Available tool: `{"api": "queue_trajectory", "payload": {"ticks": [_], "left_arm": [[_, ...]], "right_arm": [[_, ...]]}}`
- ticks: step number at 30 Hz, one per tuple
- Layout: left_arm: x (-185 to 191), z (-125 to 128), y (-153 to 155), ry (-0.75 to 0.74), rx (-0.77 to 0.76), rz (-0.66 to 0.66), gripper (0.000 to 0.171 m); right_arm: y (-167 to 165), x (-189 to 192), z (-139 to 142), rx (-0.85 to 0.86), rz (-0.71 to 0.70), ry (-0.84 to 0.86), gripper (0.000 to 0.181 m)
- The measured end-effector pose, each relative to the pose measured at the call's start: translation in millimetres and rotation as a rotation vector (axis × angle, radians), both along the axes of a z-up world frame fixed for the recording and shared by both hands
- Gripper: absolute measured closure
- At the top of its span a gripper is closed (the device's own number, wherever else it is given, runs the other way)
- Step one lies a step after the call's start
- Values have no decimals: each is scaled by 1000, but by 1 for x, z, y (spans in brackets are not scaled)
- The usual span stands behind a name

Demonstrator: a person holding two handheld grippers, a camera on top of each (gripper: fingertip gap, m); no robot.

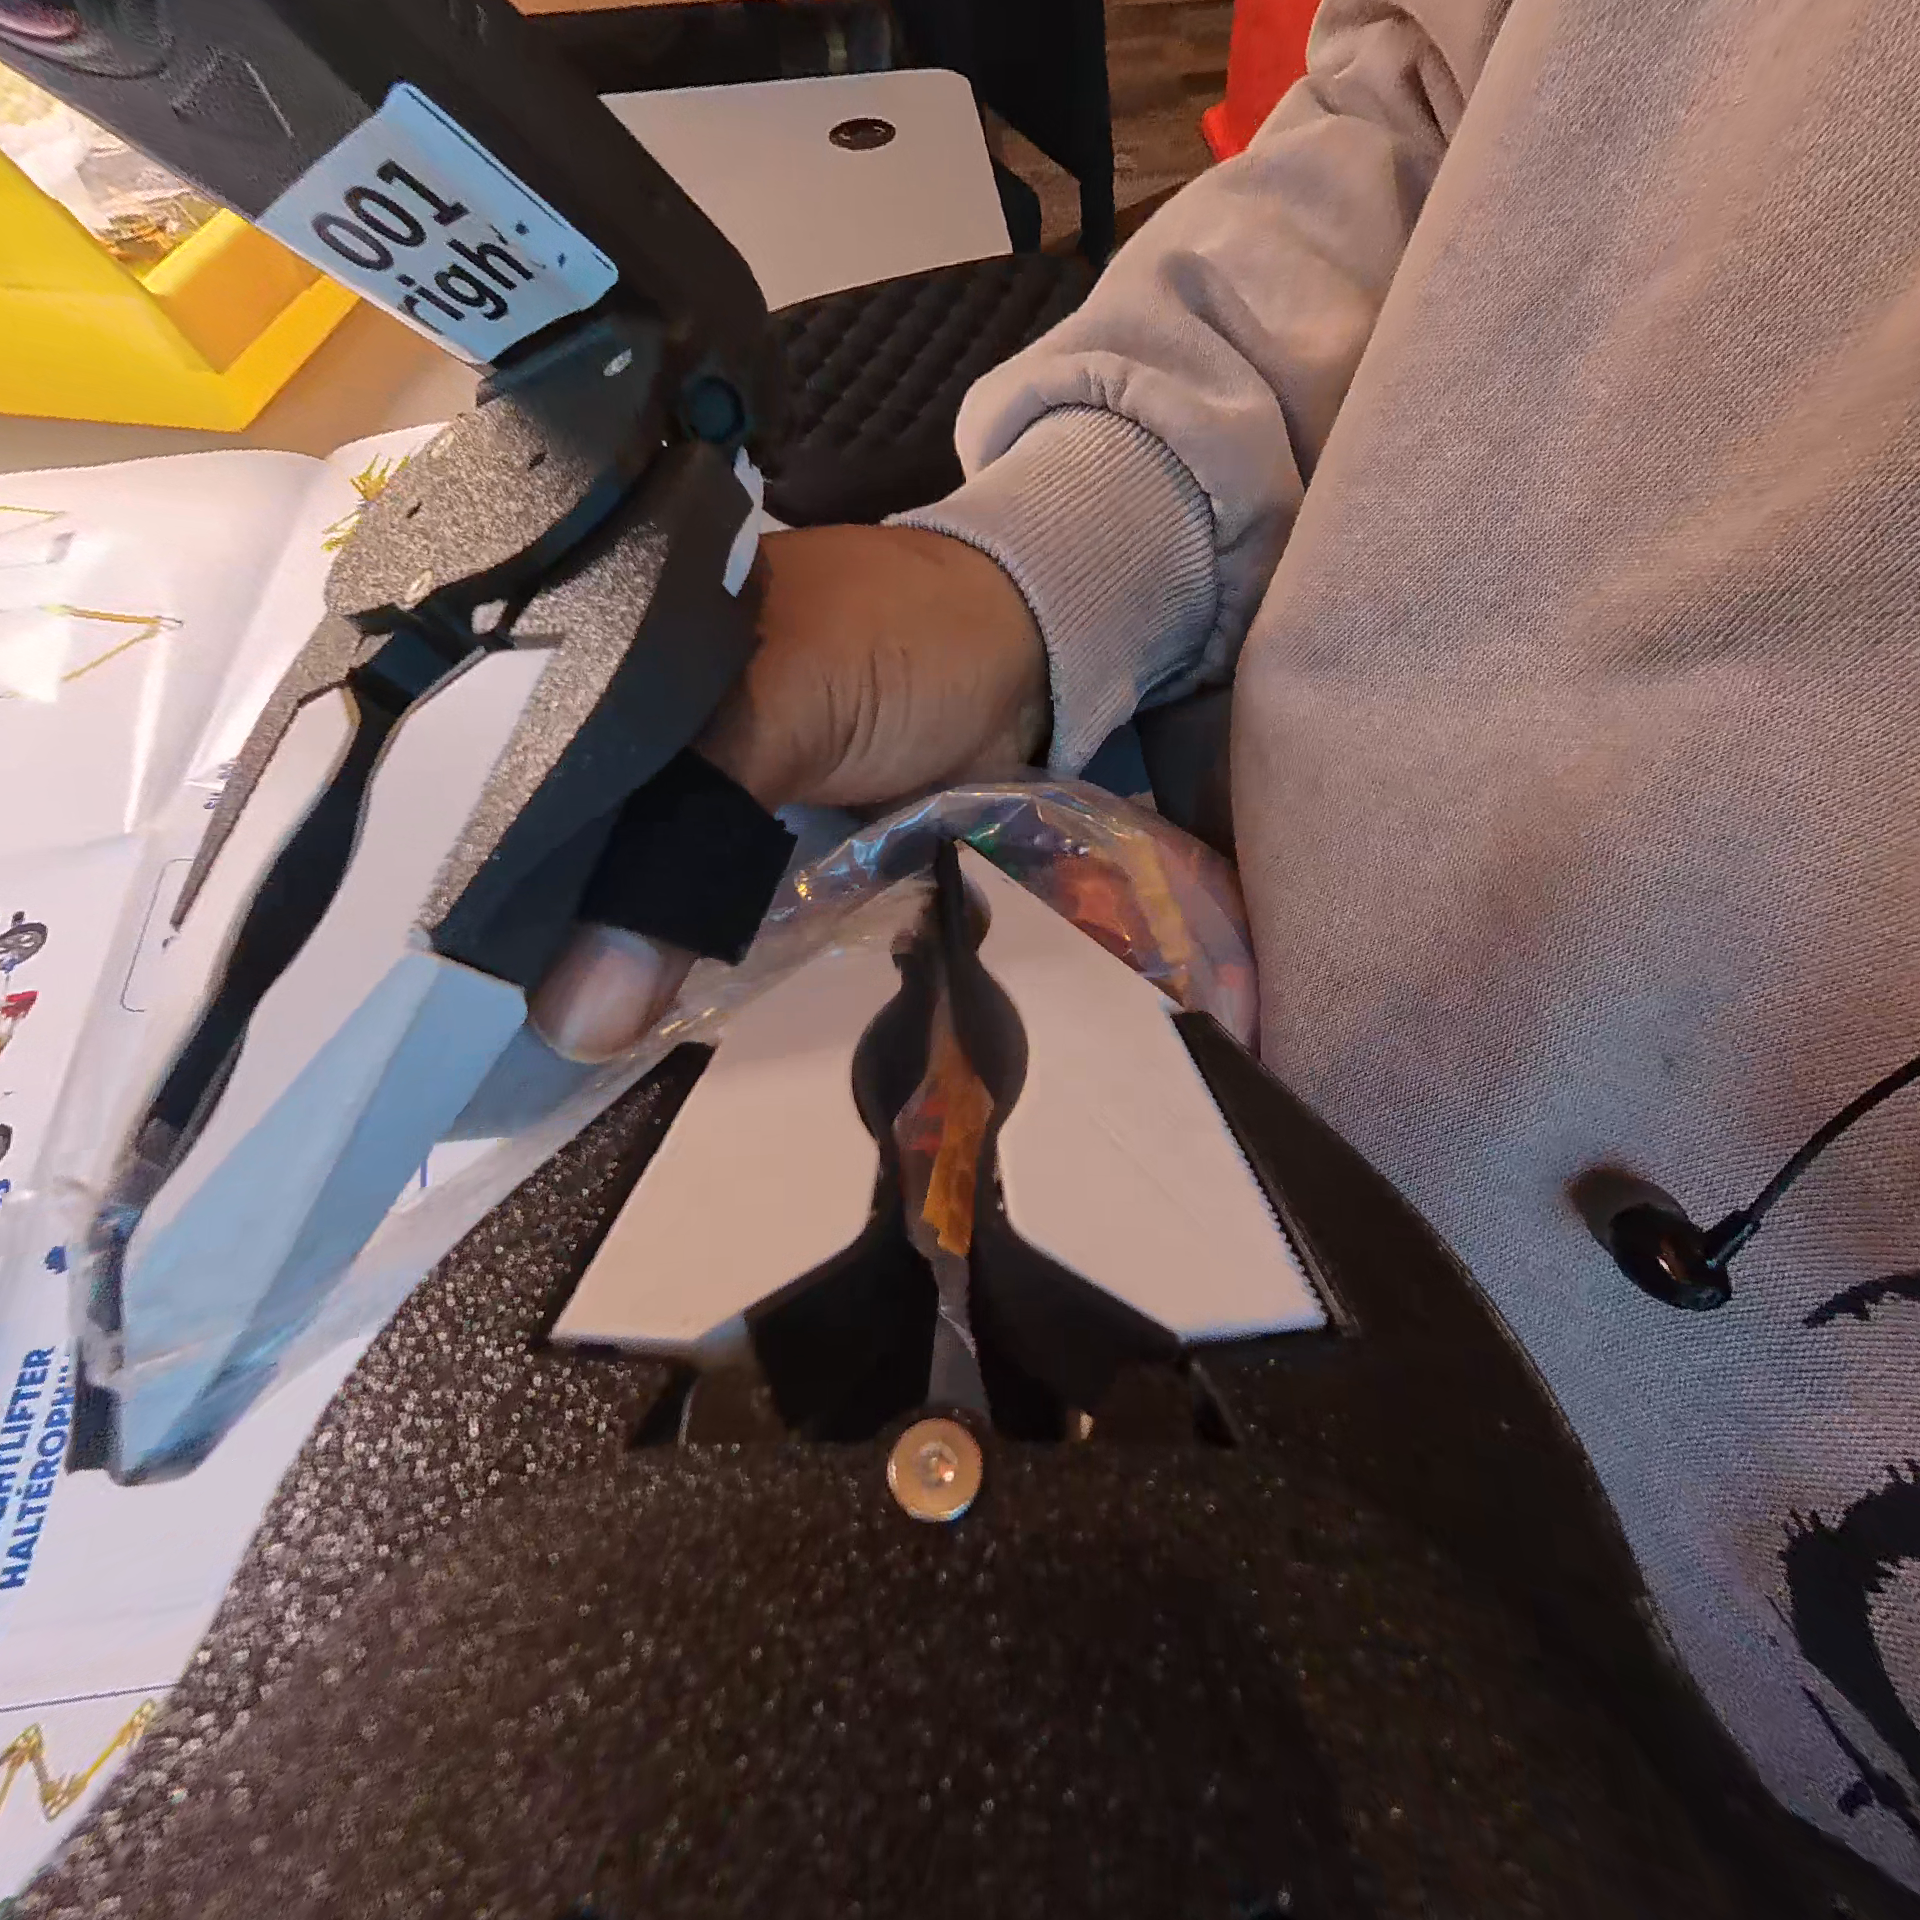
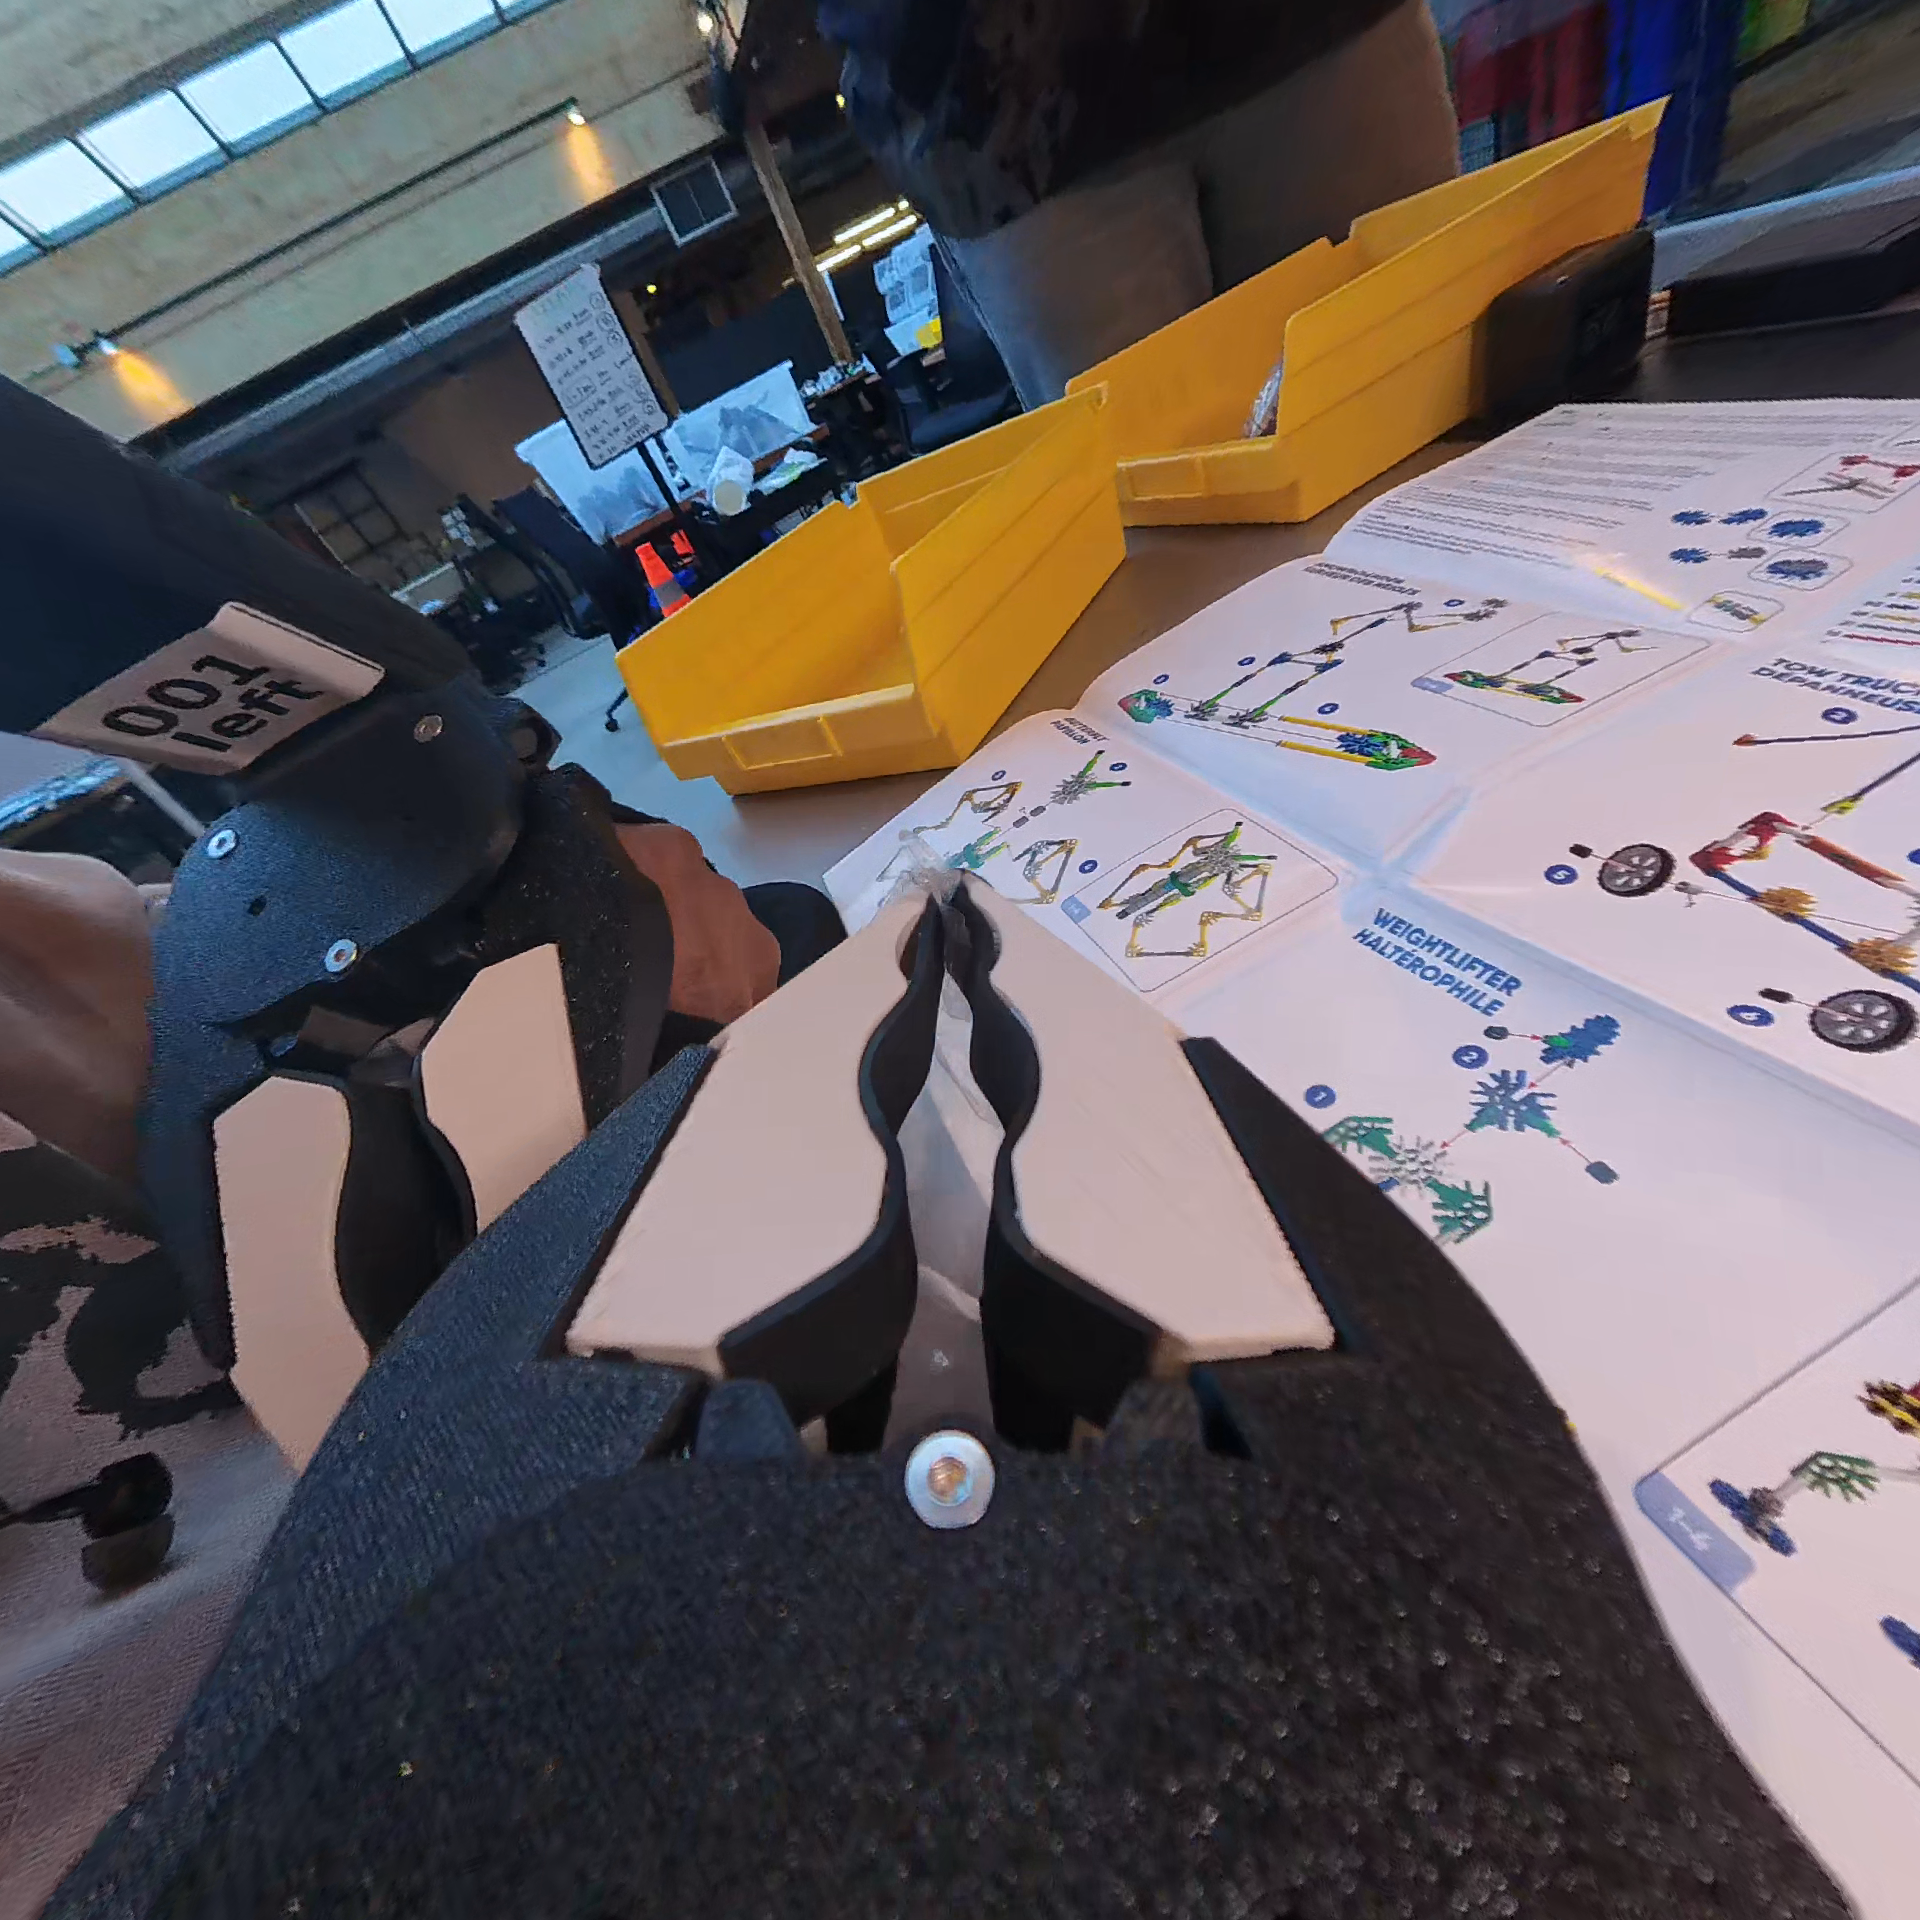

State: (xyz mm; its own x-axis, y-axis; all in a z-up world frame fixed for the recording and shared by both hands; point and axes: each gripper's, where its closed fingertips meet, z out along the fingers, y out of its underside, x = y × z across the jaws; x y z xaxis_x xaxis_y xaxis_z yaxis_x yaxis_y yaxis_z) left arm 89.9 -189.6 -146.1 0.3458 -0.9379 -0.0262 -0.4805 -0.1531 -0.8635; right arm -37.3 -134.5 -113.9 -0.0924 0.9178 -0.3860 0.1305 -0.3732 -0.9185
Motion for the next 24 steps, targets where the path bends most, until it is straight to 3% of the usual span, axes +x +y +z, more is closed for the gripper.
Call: {"api": "queue_trajectory", "payload": {"ticks": [10,13,16,18,22,24], "left_arm": [[0,1,1,-15,-8,-26,171],[-5,25,1,-126,20,-27,171],[-25,31,13,-150,28,71,171],[-41,40,27,-217,35,187,159],[-61,80,43,-488,26,345,132],[-56,85,48,-513,30,387,125]], "right_arm": [[25,5,3,36,-104,23,181],[32,20,25,90,-130,76,181],[47,42,56,199,-191,103,181],[51,55,66,306,-224,64,181],[48,65,65,417,-222,-4,181],[40,65,67,418,-192,15,181]]}}
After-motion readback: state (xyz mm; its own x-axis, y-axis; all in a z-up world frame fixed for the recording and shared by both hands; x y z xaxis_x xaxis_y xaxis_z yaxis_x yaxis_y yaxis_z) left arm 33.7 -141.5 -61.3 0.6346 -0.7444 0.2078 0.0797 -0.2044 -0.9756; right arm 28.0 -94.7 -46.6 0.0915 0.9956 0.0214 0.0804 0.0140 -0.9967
